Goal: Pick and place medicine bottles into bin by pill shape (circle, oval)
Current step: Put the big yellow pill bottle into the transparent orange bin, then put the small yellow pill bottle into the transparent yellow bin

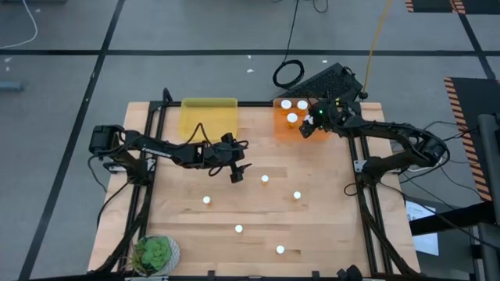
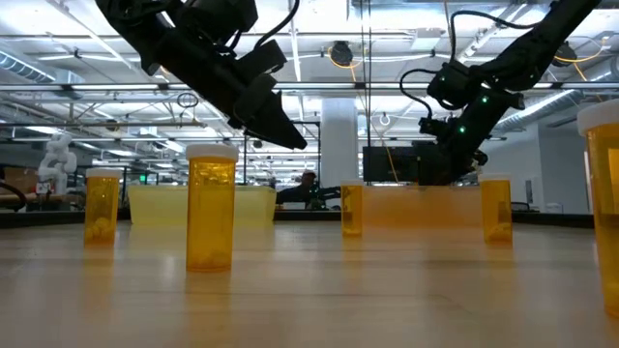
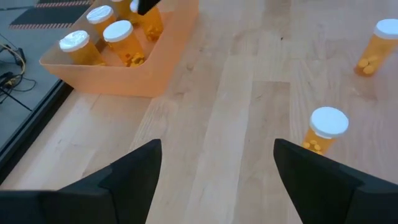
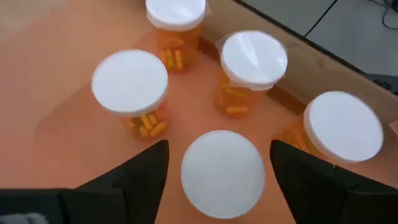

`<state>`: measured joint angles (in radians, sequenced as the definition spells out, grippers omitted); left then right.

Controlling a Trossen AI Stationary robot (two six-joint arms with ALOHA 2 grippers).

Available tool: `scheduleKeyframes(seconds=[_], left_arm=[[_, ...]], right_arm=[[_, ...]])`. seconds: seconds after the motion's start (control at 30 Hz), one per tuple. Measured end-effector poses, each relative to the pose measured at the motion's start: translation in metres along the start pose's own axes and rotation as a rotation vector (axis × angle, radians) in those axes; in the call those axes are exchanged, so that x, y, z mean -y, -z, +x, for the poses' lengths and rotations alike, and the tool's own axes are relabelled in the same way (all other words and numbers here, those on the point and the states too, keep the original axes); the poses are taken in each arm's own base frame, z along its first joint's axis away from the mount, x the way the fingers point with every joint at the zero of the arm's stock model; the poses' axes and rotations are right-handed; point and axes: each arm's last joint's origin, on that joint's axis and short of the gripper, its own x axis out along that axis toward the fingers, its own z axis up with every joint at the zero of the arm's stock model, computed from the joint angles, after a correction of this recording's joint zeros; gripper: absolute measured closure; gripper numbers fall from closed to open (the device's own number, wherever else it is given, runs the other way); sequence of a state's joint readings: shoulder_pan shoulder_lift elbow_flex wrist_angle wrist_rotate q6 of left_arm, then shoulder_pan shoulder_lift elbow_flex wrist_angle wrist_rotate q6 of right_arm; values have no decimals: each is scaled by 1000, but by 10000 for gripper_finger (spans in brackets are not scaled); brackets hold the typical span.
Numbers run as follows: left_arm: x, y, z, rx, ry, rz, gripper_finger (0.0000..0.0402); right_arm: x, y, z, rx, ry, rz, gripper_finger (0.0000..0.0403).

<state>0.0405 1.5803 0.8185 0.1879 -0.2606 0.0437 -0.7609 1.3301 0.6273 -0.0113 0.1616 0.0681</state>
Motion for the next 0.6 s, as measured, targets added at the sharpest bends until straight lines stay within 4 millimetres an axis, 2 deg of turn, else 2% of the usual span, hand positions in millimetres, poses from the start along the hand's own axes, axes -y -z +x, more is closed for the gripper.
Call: scheduleKeyframes(seconds=[0.1, 0.23, 0.47, 0.6], left_arm=[[2, 0, 0, 1, 6, 3, 89], [6, 0, -2, 4, 33, 10, 89], [16, -2, -4, 3, 117, 48, 89], [23, -18, -8, -11, 138, 58, 89]], right_arm=[[1, -5, -10, 49, -4, 8, 115], [-2, -12, -34, 122, -36, 30, 113], [-26, -6, -85, 187, -177, -26, 115], [-40, 0, -107, 230, -274, -79, 115]])
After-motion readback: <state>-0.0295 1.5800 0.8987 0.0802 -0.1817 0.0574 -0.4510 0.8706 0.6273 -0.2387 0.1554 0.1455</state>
